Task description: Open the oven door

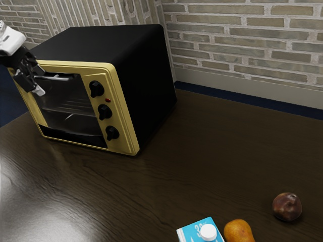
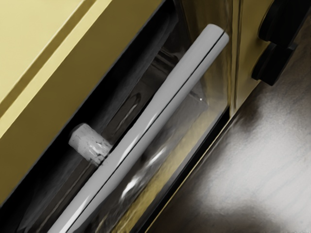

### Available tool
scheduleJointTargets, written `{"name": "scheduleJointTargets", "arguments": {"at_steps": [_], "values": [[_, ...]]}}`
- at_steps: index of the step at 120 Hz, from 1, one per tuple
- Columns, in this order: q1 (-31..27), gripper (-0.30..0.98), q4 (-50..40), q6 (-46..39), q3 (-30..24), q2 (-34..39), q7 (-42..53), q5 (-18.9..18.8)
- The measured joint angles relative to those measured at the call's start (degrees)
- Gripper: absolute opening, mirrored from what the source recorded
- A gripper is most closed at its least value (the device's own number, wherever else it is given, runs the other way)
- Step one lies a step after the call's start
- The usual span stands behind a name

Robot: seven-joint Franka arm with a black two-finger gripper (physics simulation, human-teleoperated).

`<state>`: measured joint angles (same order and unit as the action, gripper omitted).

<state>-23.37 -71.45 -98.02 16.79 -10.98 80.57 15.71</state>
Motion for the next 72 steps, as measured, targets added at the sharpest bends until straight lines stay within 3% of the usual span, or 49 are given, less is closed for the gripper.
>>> {"name": "scheduleJointTargets", "arguments": {"at_steps": [5, 17, 22, 25, 33, 38, 41, 44, 48, 52, 56, 62, 72], "values": [[0.0, 0.76, -0.2, 0.0, 0.0, 0.1, 0.5, 0.0], [0.1, 0.77, -1.7, 0.1, 0.0, 1.1, 1.4, 0.1], [0.4, 0.71, -5.7, 0.0, -0.1, 4.2, 1.8, 0.0], [0.3, 0.75, -10.1, -0.3, -0.5, 7.4, 2.0, -0.2], [-4.7, 0.83, -35.8, -3.5, -7.1, 26.7, 2.5, -3.2], [-2.4, 0.69, -56.8, -5.0, -9.0, 48.4, 2.7, -6.7], [-1.3, 0.68, -60.4, -4.2, -11.0, 61.1, 2.9, -8.5], [-0.6, 0.69, -53.6, -3.2, -13.6, 65.9, 3.0, -9.7], [-0.2, 0.69, -36.8, -1.2, -16.4, 61.5, 2.9, -10.0], [0.2, 0.68, -20.0, 1.0, -18.7, 49.2, 1.5, -8.6], [0.4, 0.68, -10.4, 2.7, -21.4, 37.7, -0.8, -7.5], [0.5, 0.68, -4.4, 5.1, -24.8, 24.7, -5.9, -7.6], [1.3, 0.68, -3.5, 8.9, -28.6, 10.7, -16.2, -9.3]]}}
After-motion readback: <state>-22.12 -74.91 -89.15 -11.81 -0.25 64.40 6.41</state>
